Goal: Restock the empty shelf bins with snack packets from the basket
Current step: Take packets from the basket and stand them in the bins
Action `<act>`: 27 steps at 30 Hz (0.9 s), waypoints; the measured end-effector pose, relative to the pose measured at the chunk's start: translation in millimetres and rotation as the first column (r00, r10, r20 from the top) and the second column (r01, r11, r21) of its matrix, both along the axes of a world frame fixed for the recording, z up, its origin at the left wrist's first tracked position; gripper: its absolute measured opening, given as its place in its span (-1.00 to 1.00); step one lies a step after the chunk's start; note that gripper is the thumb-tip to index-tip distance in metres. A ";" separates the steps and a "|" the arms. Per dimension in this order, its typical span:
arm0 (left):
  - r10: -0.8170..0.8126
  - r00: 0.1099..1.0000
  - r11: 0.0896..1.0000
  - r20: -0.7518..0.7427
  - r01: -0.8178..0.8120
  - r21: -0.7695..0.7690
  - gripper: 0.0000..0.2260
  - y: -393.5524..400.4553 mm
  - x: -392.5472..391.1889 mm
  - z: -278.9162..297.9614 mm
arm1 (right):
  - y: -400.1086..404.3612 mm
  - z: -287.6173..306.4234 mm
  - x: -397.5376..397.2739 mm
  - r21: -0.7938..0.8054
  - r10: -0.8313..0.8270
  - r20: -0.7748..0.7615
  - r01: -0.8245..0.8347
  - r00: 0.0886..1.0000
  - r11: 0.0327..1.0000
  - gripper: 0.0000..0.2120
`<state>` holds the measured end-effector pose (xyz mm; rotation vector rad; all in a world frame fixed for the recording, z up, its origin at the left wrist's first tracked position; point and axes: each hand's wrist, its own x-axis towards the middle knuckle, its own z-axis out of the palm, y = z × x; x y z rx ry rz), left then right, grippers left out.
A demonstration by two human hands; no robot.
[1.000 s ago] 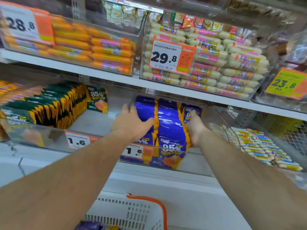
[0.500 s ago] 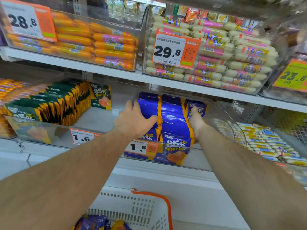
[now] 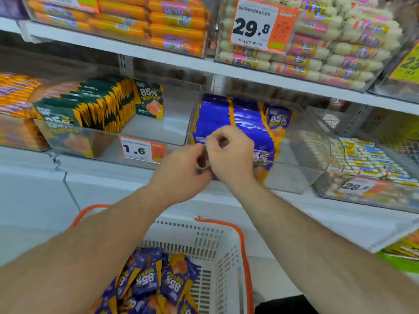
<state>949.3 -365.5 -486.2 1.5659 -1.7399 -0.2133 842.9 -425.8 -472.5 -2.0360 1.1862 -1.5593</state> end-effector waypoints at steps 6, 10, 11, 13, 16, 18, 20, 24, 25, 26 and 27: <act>-0.035 0.994 0.900 0.102 -0.013 0.437 -0.89 40.7 42.1 -85.9 | 33.9 -122.9 30.7 0.396 0.148 -0.126 -0.087 0.981 0.914 -0.85; -0.041 0.994 0.747 0.103 -0.038 0.664 -0.78 62.2 69.1 -142.7 | 46.5 -223.4 22.5 0.652 0.317 -0.408 0.030 0.856 0.757 -0.78; -0.042 0.994 0.715 0.105 -0.044 0.698 -0.78 64.5 73.7 -151.8 | 49.3 -246.0 18.8 0.718 0.370 -0.445 0.078 0.815 0.692 -0.77; -0.025 0.993 0.682 0.119 -0.070 0.728 -0.79 66.3 81.5 -166.3 | 56.1 -287.9 12.9 0.785 0.474 -0.524 0.184 0.707 0.592 -0.79; 0.001 0.994 0.648 0.110 -0.084 0.757 -0.82 65.8 87.9 -186.0 | 68.5 -329.7 10.3 0.736 0.595 -0.669 0.290 0.445 0.611 -0.84; 0.008 0.995 0.621 0.094 -0.079 0.780 -0.83 65.0 90.9 -200.0 | 73.6 -348.8 15.2 0.715 0.627 -0.698 0.288 0.346 0.637 -0.52; 0.016 0.996 0.604 0.087 -0.079 0.793 -0.82 63.8 94.5 -210.7 | 78.1 -362.0 22.0 0.714 0.625 -0.698 0.283 0.349 0.640 -0.23; 0.018 0.997 0.571 0.077 -0.074 0.818 -0.77 62.1 98.9 -220.5 | 91.6 -386.5 27.4 0.760 0.681 -0.649 0.327 0.339 0.561 0.13; 0.021 0.997 0.567 0.077 -0.075 0.820 -0.76 61.6 99.8 -221.8 | 96.3 -390.1 26.5 0.748 0.677 -0.663 0.328 0.320 0.577 0.11; 0.022 0.997 0.565 0.076 -0.075 0.822 -0.77 61.2 100.4 -222.8 | 101.4 -392.4 25.0 0.728 0.662 -0.686 0.316 0.303 0.609 0.04; 0.021 0.997 0.562 0.074 -0.073 0.824 -0.77 60.9 100.1 -223.4 | 106.6 -392.2 23.4 0.708 0.645 -0.706 0.306 0.293 0.637 -0.06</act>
